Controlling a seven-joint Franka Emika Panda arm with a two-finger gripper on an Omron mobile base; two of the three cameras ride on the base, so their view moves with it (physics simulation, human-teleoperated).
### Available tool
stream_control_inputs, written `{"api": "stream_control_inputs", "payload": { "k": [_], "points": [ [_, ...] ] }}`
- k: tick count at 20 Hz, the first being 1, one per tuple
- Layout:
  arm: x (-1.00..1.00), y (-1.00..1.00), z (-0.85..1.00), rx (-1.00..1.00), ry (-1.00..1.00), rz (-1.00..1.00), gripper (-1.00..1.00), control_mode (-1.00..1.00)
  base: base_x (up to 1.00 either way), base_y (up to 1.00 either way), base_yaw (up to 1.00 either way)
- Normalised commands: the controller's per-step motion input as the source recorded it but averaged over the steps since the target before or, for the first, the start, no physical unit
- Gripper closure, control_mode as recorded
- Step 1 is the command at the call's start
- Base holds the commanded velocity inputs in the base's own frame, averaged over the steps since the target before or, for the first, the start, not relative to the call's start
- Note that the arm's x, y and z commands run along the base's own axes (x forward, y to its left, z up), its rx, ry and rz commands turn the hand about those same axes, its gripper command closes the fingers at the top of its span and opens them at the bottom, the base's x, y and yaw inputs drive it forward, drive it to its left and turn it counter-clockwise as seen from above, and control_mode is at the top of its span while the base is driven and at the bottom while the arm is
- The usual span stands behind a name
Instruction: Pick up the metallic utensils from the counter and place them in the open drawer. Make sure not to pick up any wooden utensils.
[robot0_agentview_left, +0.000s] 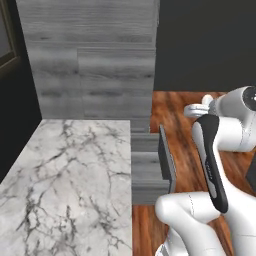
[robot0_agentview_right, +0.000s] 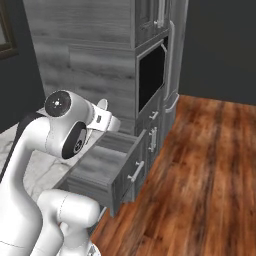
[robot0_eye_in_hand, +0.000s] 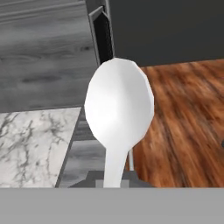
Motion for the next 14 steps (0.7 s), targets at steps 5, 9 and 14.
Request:
{"api": "stream_control_inputs", "payload": {
  "k": [5, 9, 14],
  "points": [
    [0.00, 0.00, 0.00, 0.00, 0.00, 0.00, 1.00, 1.00, 0.00, 0.13, 0.08],
    [0.00, 0.01, -0.28, 0.00, 0.10, 0.10, 1.00, -1.00, 0.00, 0.00, 0.03],
    [0.15, 0.26, -0.68, 0.06, 0.18, 0.11, 1.00, -1.00, 0.00, 0.00, 0.00]
  ]
}}
